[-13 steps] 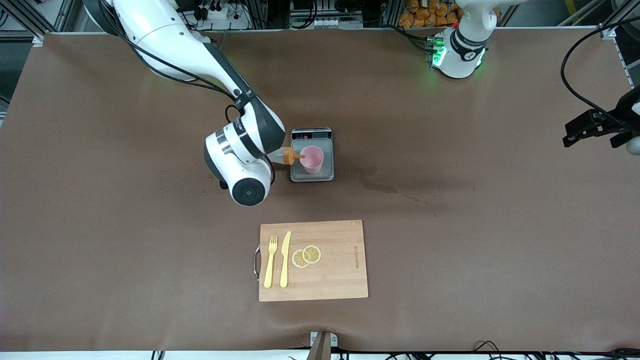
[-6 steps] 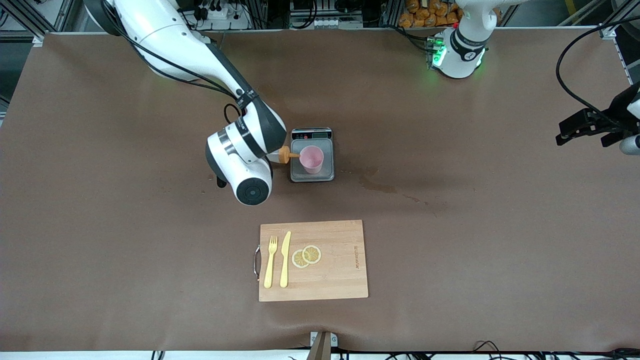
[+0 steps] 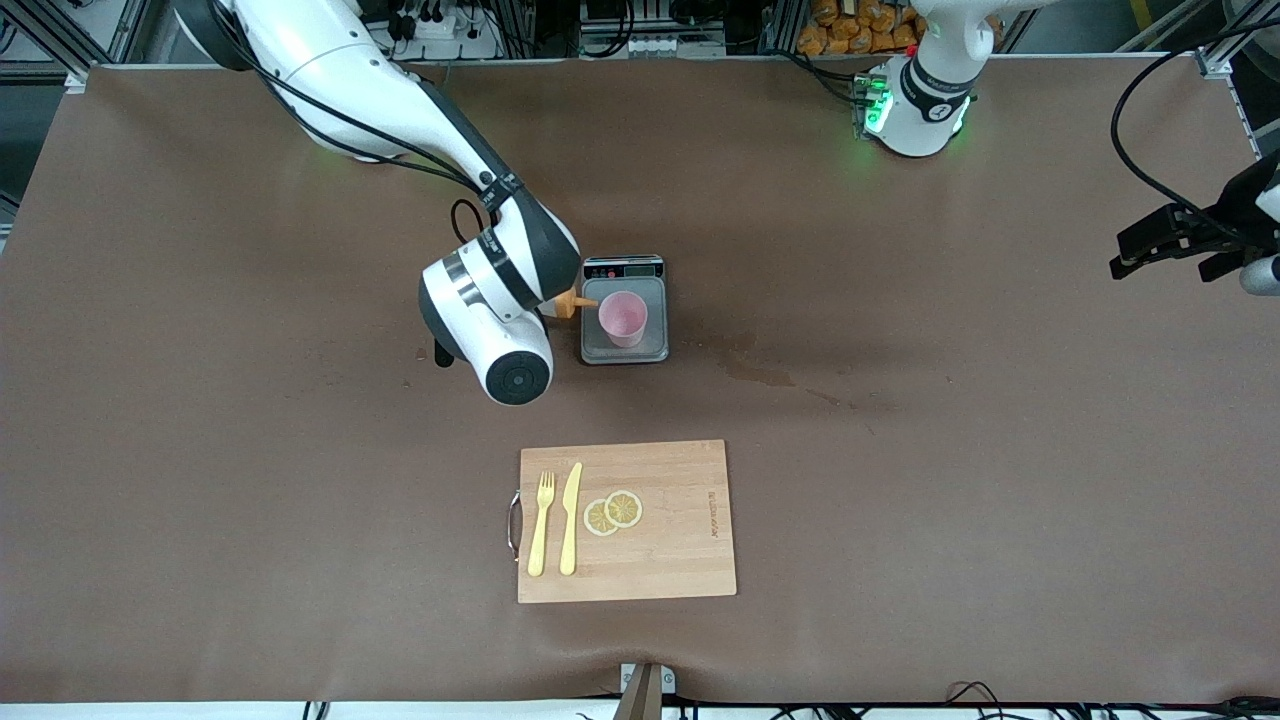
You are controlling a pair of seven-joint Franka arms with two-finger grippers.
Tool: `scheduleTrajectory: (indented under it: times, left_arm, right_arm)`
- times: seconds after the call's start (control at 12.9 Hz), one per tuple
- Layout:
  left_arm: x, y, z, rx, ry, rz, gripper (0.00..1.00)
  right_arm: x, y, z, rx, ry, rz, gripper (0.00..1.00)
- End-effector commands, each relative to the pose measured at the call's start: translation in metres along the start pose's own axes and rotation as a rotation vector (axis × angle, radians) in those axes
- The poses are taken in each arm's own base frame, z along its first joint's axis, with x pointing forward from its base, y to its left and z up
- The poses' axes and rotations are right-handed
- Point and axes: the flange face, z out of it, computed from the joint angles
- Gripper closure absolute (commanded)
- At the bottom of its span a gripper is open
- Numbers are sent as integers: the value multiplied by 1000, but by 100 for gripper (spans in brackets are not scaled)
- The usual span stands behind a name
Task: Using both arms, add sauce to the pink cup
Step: 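Tilt the bottle nozzle over the pink cup and squeeze with the right gripper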
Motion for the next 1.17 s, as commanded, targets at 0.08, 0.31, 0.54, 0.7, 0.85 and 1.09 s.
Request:
scheduleTrajectory:
  times: [0.08, 0.31, 0.54, 0.7, 0.85, 1.09]
  left_arm:
    - [-14, 2, -9, -15, 5, 12, 0]
    - [-16, 3, -13, -7, 4, 14, 0]
    - [-17, 5, -14, -6, 7, 16, 0]
    - [-18, 6, -15, -6, 4, 18, 0]
    - [-18, 6, -14, -7, 1, 15, 0]
    - [-18, 7, -14, -6, 3, 15, 0]
  right_arm:
    - [-1, 4, -12, 14, 22, 26, 58]
    - [-2, 3, -9, 11, 27, 27, 61]
    - [6, -4, -11, 1, -8, 8, 60]
    - [18, -14, -18, 12, -74, -28, 60]
    - [27, -18, -23, 11, -118, -97, 55]
    - [27, -22, -22, 27, -135, -189, 43]
